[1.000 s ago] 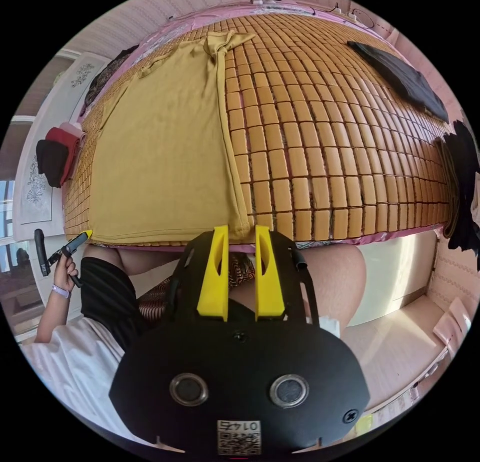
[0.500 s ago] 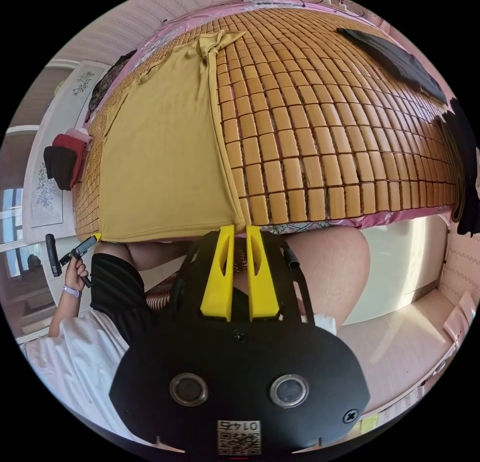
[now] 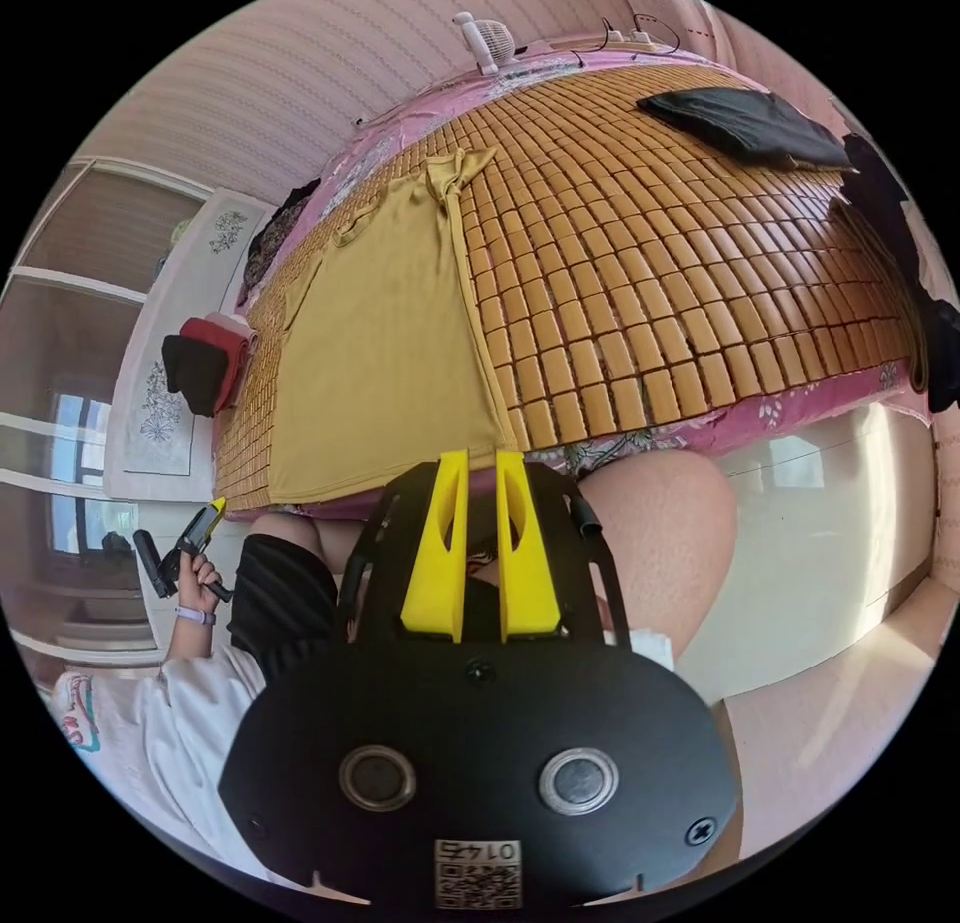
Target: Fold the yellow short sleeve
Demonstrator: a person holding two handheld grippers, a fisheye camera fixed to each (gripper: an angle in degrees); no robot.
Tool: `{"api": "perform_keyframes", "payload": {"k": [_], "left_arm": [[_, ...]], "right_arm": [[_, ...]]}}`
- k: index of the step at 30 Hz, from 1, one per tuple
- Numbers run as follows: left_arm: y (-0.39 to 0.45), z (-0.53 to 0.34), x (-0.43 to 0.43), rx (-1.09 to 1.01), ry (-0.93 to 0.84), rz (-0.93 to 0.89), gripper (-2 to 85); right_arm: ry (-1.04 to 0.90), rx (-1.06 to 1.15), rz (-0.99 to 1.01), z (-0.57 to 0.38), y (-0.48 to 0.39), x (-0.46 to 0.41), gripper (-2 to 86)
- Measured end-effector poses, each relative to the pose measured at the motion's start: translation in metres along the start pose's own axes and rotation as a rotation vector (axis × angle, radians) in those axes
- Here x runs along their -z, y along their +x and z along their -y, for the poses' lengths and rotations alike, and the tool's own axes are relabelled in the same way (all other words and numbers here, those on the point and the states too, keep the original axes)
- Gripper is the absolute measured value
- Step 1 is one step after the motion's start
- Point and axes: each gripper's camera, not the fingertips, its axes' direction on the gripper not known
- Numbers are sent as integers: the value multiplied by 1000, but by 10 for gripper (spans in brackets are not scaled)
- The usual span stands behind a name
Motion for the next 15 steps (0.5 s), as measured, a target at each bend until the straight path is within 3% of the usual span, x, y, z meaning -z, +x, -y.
{"api": "perform_keyframes", "payload": {"k": [15], "left_arm": [[107, 27, -111, -324, -139, -145, 41]], "right_arm": [[56, 184, 18, 4, -32, 9, 56]]}}
